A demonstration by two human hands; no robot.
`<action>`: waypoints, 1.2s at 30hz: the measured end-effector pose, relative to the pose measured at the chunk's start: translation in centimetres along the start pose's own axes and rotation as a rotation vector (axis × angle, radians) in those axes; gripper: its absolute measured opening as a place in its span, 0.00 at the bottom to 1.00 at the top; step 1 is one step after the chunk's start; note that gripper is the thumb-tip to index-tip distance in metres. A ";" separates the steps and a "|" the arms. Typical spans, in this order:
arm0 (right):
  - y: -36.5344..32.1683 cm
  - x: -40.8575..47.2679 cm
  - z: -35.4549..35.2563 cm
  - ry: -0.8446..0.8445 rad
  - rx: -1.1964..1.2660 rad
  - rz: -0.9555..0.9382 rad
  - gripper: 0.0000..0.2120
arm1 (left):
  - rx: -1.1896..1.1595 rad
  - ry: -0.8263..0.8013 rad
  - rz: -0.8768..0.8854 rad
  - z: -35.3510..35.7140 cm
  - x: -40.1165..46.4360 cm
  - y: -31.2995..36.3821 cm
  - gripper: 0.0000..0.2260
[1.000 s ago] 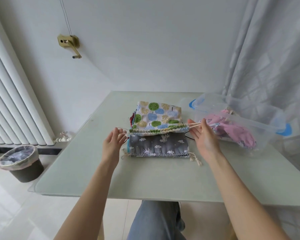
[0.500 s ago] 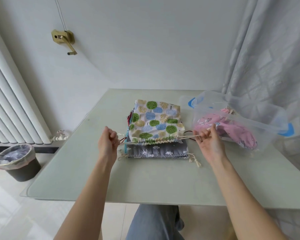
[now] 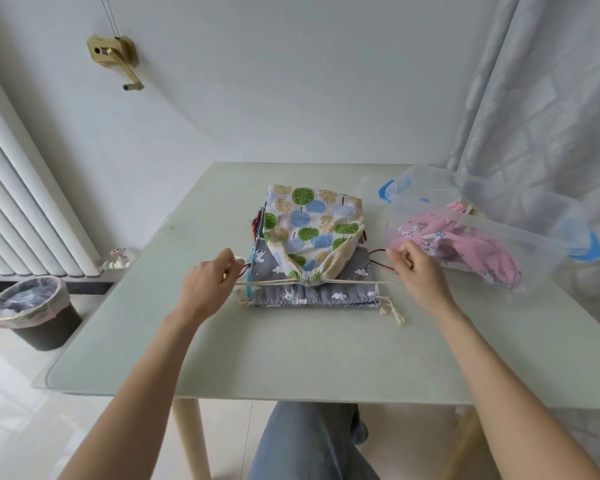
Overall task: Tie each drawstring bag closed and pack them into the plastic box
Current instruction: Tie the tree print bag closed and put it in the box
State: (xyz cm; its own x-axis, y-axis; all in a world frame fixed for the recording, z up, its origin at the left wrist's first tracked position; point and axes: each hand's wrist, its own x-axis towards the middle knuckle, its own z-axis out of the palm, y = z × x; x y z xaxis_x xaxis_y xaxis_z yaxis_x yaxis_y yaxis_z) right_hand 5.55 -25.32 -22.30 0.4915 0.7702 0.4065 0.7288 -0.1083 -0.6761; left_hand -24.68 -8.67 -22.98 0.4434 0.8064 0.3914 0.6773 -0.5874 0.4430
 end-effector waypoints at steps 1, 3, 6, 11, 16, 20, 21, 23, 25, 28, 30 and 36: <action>-0.4 -0.1 0.4 -0.039 -0.028 -0.015 0.14 | 0.025 -0.023 0.036 0.2 0.0 0.3 0.12; -1.1 -0.4 1.0 -0.118 -0.041 -0.048 0.11 | 0.023 -0.050 0.122 0.4 -0.1 0.8 0.13; -2.4 -0.8 2.6 -0.259 0.036 -0.099 0.06 | -0.011 -0.114 0.250 1.0 -0.3 2.3 0.14; -3.1 -1.2 4.8 -0.342 -0.049 -0.141 0.08 | 0.004 -0.117 0.297 2.5 -0.7 4.0 0.10; -2.9 -0.9 4.1 -0.226 0.080 -0.139 0.04 | -0.263 -0.127 0.220 1.9 -0.3 3.7 0.03; -3.3 -0.6 3.9 -0.182 0.072 -0.147 0.04 | -0.379 -0.132 0.116 1.6 -0.2 4.2 0.07; -3.3 -0.6 3.9 -0.168 0.064 -0.156 0.04 | -0.379 -0.134 0.088 1.7 -0.2 4.2 0.08; -3.3 -0.7 3.8 -0.156 0.051 -0.171 0.04 | -0.373 -0.163 0.057 1.7 -0.3 4.0 0.10; -3.4 -0.9 3.2 -0.170 0.050 -0.154 0.04 | -0.377 -0.209 0.058 1.4 -0.4 3.6 0.06; -4.4 -0.2 1.6 -0.200 0.104 -0.162 0.10 | -0.329 -0.183 0.065 0.3 -0.2 3.0 0.05; -5.7 0.9 0.9 -0.183 0.133 -0.223 0.11 | -0.324 -0.089 0.061 -0.7 0.2 2.9 0.04; -9.5 3.8 2.9 -0.313 0.254 -0.116 0.05 | -0.368 -0.014 0.106 -2.9 2.2 5.0 0.02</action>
State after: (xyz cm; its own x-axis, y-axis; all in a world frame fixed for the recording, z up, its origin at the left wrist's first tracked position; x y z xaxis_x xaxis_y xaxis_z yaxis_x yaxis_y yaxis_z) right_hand -0.87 -19.49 -16.16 0.2153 0.9264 0.3090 0.6108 0.1191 -0.7828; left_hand -22.03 -10.02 -17.53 0.5090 0.7394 0.4407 0.3724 -0.6507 0.6617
